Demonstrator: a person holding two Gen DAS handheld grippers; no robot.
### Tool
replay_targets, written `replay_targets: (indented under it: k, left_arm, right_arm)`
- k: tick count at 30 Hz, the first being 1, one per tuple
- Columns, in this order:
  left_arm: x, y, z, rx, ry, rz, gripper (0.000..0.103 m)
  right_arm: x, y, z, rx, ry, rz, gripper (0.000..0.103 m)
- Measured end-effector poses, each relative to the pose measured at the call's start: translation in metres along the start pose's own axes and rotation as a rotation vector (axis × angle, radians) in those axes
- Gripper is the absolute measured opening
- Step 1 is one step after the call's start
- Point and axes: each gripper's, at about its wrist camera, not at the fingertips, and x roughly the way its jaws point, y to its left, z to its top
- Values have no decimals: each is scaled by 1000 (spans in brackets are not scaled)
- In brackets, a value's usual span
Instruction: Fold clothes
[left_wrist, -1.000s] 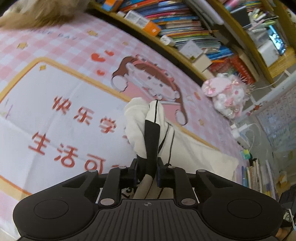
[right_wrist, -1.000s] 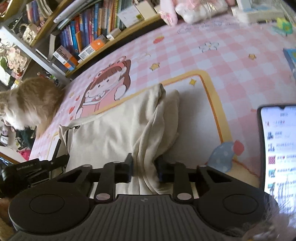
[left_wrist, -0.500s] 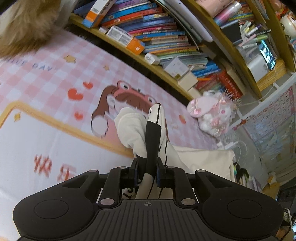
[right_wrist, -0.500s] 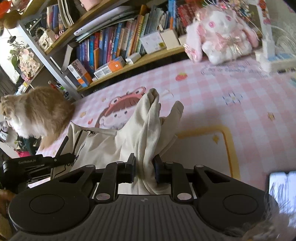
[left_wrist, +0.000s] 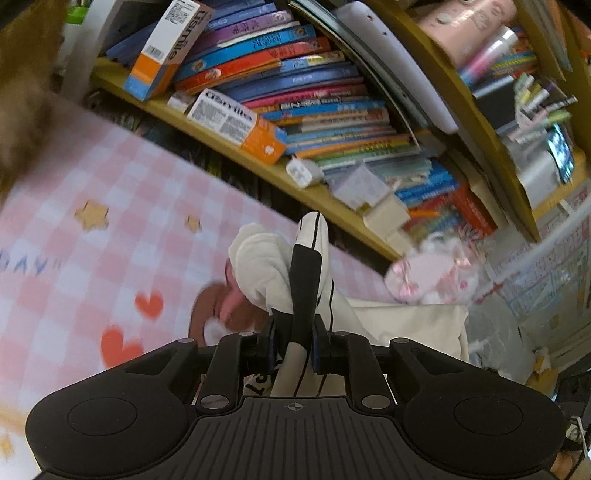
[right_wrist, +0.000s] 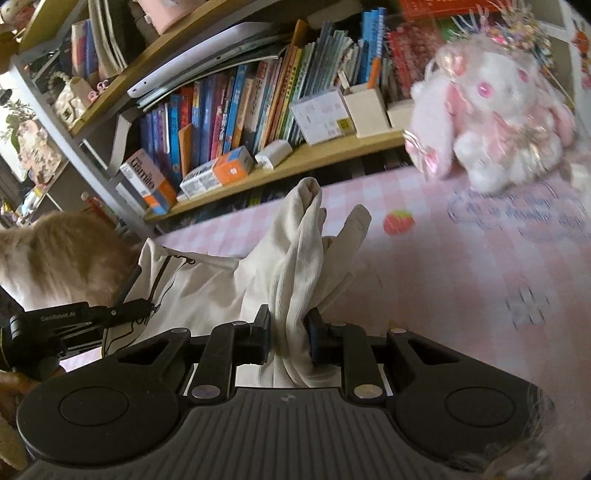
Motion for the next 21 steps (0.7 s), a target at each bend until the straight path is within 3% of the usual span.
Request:
replay_targets:
  k: [12, 21]
  left_arm:
    - [60, 17, 74, -22, -32, -9, 16]
    - [85, 34, 81, -45, -42, -16, 16]
  right_arm:
    - [74, -11, 77, 76, -17, 15, 18]
    - [113, -25, 110, 82, -34, 31, 18]
